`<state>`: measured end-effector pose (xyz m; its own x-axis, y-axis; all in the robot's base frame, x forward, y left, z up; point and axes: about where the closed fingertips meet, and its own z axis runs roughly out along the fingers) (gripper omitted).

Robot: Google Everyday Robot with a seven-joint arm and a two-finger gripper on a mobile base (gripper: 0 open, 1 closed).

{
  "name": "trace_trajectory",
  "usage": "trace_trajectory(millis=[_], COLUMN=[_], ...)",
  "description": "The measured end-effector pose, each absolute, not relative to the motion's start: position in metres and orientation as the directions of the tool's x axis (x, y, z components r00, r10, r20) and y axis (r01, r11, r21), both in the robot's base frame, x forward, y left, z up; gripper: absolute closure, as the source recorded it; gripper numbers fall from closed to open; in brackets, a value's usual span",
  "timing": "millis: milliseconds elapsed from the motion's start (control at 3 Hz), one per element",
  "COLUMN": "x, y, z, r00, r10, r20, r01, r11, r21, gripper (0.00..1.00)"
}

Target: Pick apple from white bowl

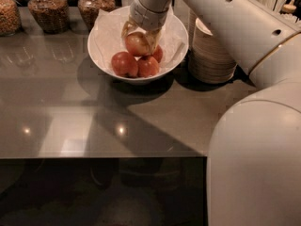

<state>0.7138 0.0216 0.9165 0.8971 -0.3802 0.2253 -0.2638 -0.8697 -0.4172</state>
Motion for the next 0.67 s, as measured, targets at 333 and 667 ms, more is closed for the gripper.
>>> trace_trajectory(millis=[333, 667], x=[0.715, 0.716], y=[0.013, 0.003], z=[0.924, 0.937], r00=[0.886, 0.871], r10=[-0.436, -0.488], r20=[0.162, 0.052], r01=[-0.309, -0.358], r11=[-0.812, -0.704], r21=[-0.495, -0.613], gripper=[1.00, 1.00])
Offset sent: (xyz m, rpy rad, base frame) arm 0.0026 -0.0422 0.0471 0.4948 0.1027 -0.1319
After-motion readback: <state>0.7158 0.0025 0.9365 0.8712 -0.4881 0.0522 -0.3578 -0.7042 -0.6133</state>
